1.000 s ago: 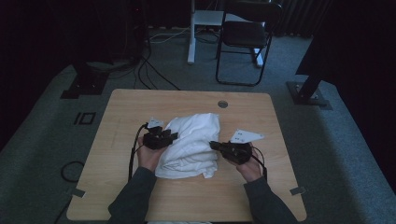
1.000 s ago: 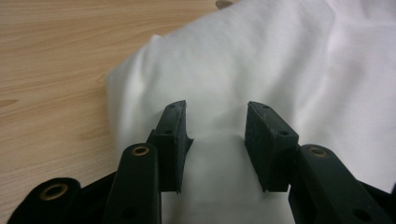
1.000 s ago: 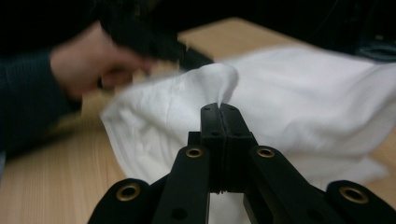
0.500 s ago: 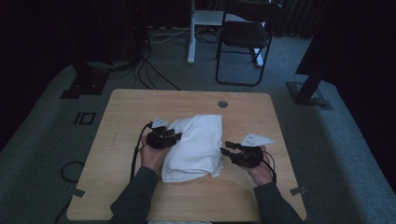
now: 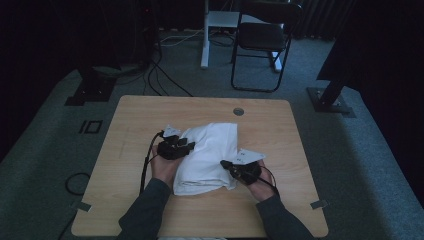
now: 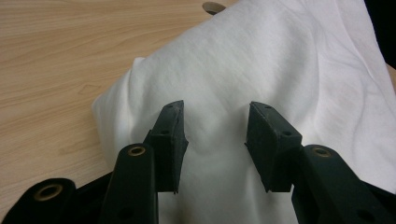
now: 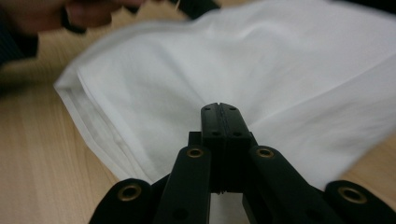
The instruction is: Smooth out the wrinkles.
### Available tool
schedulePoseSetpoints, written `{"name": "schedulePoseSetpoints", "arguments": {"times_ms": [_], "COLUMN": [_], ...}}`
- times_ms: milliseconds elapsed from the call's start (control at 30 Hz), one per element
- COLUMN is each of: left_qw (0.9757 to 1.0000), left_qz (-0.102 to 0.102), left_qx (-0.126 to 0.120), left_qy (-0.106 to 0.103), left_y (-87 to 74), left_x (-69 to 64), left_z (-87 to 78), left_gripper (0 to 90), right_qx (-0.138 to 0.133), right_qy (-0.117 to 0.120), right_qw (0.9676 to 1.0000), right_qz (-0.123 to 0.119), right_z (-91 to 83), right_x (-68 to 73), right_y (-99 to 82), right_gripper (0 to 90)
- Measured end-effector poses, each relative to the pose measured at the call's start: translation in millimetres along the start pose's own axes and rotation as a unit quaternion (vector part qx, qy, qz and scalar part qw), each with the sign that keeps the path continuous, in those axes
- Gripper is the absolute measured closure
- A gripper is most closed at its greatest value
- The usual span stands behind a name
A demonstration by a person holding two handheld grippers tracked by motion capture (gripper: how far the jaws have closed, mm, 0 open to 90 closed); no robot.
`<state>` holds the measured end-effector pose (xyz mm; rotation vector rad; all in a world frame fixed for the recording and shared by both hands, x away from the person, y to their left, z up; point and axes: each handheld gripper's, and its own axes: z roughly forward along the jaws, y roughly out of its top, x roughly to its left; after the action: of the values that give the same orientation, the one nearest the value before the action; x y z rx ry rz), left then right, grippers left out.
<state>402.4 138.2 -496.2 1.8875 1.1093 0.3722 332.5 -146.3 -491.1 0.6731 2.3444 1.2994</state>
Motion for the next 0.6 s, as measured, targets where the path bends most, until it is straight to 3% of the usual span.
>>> {"name": "schedulePoseSetpoints", "arguments": {"times_ms": [133, 300, 367, 500, 600], "left_qw": [1.0000, 1.0000, 1.0000, 0.9999, 0.9998], "left_qz": [0.002, 0.005, 0.005, 0.009, 0.017], "left_qx": [0.002, 0.004, 0.006, 0.007, 0.006], "left_qy": [0.006, 0.006, 0.005, 0.002, 0.005], "left_y": [-0.6, -1.0, -1.3, -1.5, -0.8], "left_x": [-1.2, -1.1, -1.5, -4.5, -8.0], "left_z": [2.3, 3.2, 3.9, 5.0, 4.1], "left_gripper": [56.9, 57.0, 57.0, 56.5, 54.7], "right_qx": [-0.039, -0.043, -0.036, 0.023, 0.017], "right_qy": [-0.002, -0.027, -0.035, -0.048, -0.049], "right_qw": [0.9987, 0.9973, 0.9964, 0.9955, 0.9951], "right_qz": [0.033, 0.054, 0.067, 0.079, 0.084], "right_z": [-24.0, -37.8, -40.0, -26.7, -24.3], "right_x": [-14.4, -30.6, -37.8, -44.1, -41.7], "right_y": [0.7, -9.7, -18.4, -37.4, -40.2], "right_gripper": [89.9, 89.9, 89.9, 89.2, 72.5]}}
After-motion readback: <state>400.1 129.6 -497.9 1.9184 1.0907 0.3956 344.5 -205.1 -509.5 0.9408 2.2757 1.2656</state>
